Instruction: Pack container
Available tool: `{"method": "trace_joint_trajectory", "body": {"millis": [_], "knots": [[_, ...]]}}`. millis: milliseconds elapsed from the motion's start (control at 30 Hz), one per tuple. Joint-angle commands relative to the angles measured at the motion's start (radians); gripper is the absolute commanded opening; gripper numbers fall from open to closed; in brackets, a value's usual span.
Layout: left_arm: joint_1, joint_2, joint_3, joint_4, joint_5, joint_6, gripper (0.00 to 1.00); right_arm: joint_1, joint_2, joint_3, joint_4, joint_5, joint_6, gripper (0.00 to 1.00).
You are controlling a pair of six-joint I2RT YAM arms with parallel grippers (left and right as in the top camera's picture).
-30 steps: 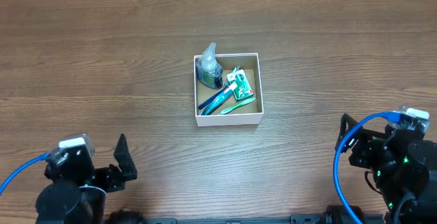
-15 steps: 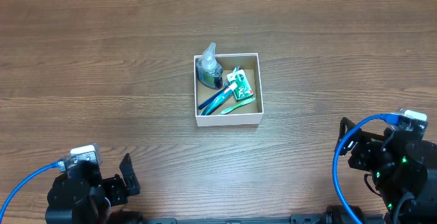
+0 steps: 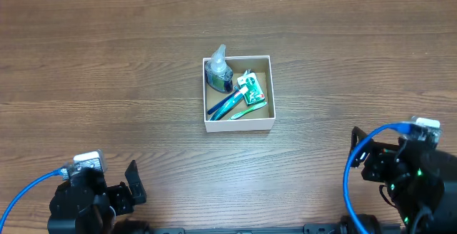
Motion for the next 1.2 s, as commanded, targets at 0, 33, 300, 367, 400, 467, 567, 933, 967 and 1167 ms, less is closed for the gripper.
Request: {"method": "trace_joint_trajectory", "body": {"millis": [0, 33, 300, 367, 400, 467, 567, 933, 967, 1167], "knots": [[0.008, -0.006, -0.008, 0.002, -0.013, -0.014, 1.0, 0.051, -0.129, -0.091, 0.083, 0.032, -0.037, 1.0], [0.008, -0.006, -0.008, 0.002, -0.013, -0.014, 1.0, 0.057, -0.167, -0.128, 0.116, 0.034, -0.037, 1.0], [0.008, -0.006, -0.008, 0.002, -0.013, -0.014, 1.0, 0.063, -0.419, -0.418, 0.331, 0.0, -0.032, 1.0], [0.008, -0.006, -0.008, 0.002, -0.013, -0.014, 1.0, 0.061, -0.458, -0.48, 0.407, -0.01, -0.032, 1.0], [0.008, -0.006, -0.008, 0.002, -0.013, -0.014, 1.0, 0.058, -0.475, -0.51, 0.444, -0.016, -0.032, 1.0], [0.008, -0.006, -0.008, 0.002, -0.013, -0.014, 1.0, 0.045, -0.511, -0.582, 0.536, -0.029, -0.032, 1.0], [0.008, -0.006, -0.008, 0.002, -0.013, -0.014, 1.0, 0.027, -0.525, -0.661, 0.66, -0.042, -0.032, 1.0], [0.008, -0.006, -0.008, 0.002, -0.013, -0.014, 1.0, 0.006, -0.525, -0.975, 1.21, -0.041, -0.082, 1.0], [0.008, -0.006, -0.008, 0.002, -0.013, -0.014, 1.0, 0.006, -0.525, -1.001, 1.221, -0.042, -0.081, 1.0], [0.008, -0.006, -0.008, 0.002, -0.013, -0.014, 1.0, 0.006, -0.525, -1.006, 1.033, -0.053, -0.079, 1.0]]}}
